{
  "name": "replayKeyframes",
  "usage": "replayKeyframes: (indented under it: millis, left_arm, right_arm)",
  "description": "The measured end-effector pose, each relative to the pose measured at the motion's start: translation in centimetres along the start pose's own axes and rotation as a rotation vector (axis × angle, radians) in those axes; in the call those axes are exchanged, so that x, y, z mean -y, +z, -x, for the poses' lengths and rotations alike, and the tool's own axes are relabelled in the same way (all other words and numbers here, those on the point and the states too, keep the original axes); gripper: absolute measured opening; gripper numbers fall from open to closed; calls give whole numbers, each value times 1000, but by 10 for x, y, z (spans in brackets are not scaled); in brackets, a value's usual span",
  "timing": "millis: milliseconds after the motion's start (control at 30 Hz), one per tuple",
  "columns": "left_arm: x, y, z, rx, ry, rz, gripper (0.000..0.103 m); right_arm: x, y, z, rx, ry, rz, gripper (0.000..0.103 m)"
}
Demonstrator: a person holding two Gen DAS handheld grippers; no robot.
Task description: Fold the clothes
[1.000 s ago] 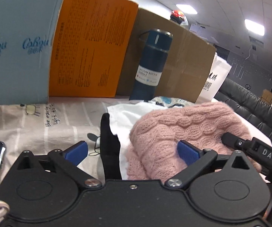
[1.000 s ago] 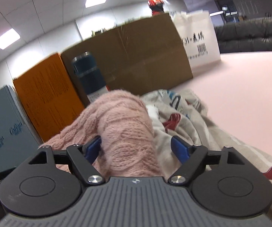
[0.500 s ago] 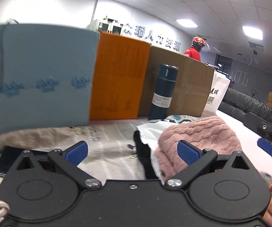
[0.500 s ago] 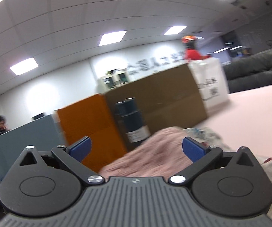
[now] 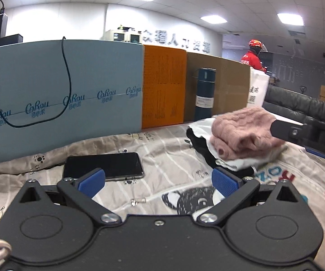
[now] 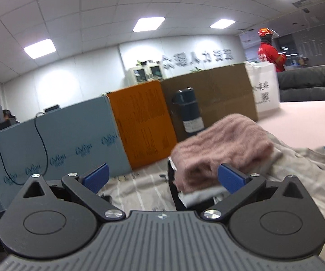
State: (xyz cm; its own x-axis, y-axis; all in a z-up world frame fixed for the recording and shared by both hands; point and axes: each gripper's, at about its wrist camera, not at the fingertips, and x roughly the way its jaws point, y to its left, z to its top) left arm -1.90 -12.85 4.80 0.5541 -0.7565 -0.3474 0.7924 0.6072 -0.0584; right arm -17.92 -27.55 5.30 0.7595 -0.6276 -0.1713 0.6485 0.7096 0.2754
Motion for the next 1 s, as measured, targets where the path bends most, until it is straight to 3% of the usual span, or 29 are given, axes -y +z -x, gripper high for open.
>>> replayKeyframes:
  millis: [233, 467, 767, 1000]
  left_arm:
    - [-4, -10, 13, 23, -47, 42, 103]
    - [5, -17, 14, 20, -50, 1, 103]
    - [7, -20, 16, 25, -52, 5, 103]
    - [9, -20, 20, 48, -83, -11, 103]
  right_arm:
    - [-14, -15, 22, -21, -112, 16, 103]
    - [-7, -15, 24, -47, -187, 29, 103]
    - [-2, -27, 19, -163, -210, 120, 103]
    - [2, -31, 17, -220, -228, 93, 103]
